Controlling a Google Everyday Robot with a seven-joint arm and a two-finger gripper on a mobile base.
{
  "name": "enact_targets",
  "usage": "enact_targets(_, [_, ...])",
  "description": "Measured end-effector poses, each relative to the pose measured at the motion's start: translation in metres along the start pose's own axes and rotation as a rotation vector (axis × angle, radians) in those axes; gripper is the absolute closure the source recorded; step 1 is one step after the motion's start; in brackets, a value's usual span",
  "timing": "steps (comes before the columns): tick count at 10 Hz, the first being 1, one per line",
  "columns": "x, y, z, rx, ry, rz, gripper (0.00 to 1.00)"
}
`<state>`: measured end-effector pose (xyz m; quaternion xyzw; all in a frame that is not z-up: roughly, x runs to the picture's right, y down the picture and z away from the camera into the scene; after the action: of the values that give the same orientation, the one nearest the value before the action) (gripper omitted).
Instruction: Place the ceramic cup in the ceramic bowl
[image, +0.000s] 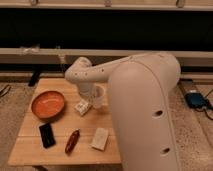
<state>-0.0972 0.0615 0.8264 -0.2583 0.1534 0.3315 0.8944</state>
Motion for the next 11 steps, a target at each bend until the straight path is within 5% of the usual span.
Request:
enact_targets(5, [-0.091,0.040,-0.044,-0.012,-0.056,-0.226,1.00])
enact_targets(9, [-0.151,0.079,-0.052,-0.038,-0.099,-0.395,1.00])
enact_targets(11, [-0.162,0.108,-0.049,-0.058,-0.110,-0.464,0.99])
